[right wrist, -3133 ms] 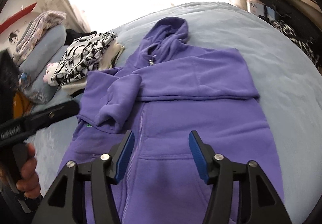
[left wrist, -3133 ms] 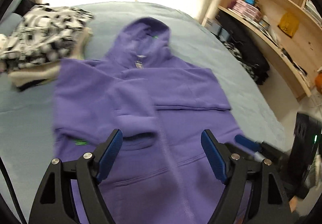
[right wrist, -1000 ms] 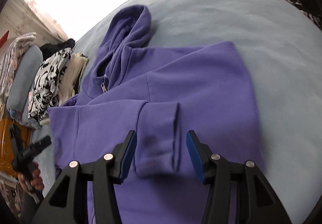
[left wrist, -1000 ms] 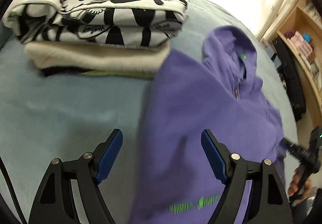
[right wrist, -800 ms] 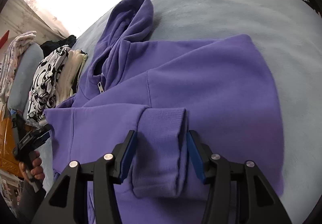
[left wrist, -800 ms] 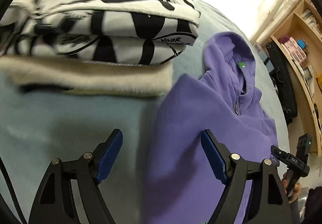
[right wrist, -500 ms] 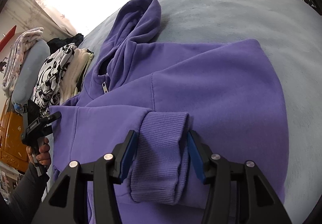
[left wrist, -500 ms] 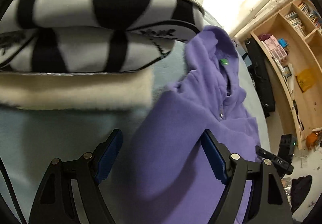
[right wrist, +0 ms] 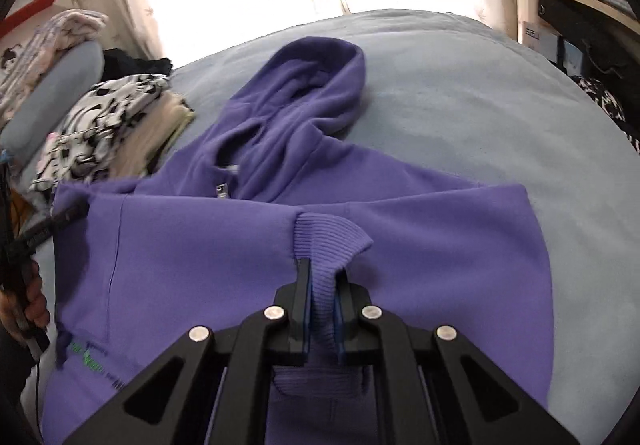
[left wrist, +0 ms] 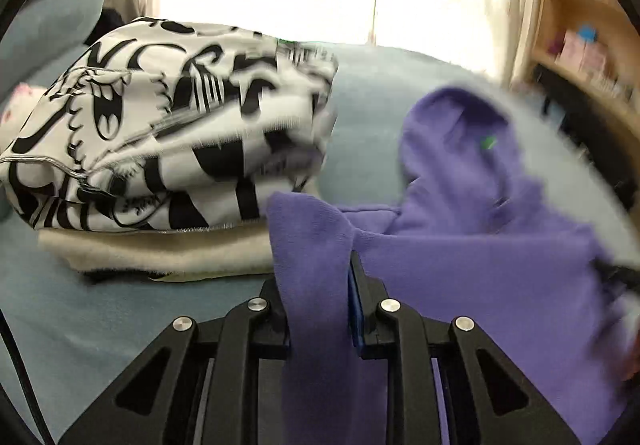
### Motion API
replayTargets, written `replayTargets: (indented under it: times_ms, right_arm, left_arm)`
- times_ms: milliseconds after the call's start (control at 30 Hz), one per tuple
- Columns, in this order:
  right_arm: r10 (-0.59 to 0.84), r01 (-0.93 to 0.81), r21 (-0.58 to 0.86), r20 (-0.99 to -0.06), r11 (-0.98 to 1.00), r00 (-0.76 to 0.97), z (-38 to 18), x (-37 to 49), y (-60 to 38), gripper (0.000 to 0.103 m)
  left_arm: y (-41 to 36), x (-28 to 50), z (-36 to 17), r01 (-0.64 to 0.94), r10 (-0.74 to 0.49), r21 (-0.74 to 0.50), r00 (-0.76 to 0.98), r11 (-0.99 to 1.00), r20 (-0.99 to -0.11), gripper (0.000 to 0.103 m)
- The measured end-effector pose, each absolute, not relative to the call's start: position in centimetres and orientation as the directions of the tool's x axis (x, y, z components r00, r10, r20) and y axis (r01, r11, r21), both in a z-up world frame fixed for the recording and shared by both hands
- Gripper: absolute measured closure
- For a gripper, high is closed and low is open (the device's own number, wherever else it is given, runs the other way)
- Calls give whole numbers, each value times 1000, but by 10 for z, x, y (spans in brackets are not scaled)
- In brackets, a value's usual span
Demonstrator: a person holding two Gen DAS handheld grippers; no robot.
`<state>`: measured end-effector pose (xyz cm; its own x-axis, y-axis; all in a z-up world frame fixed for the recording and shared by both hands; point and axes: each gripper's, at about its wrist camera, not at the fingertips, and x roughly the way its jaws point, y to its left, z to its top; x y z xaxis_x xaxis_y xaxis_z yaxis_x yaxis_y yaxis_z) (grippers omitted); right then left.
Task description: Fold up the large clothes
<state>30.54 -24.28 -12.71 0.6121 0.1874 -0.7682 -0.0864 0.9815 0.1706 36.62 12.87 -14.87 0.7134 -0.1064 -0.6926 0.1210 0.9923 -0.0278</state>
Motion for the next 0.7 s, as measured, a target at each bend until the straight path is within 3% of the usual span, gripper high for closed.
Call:
replayTargets:
  times_ms: [133,233,300,567,700]
  right_arm:
    - [137,-65,121,-828,991,544,-151,318,-237,94]
    - [93,-53,77,-843,996,530,-141,317,-238,71]
    - [93,-46,81,-838,996,538,-133,311,-243,62]
    - [155,-82,133,-774,988,613,-98,276,-230,62]
    - [242,-173,173,-775,970,584,-105,273,-181,62]
  left_arm:
    - [120,379,-179,70,1,67,686,995,-728,65]
    - [121,372,-168,24,62,113,714,993,-697,44]
    - [127,364,-154,5,84,127,727,992,-682,43]
    - [135,309,-102,-24,13,-7,740,1000,-672,43]
    - [97,300,-121,33,-111,-119,661,992,-742,78]
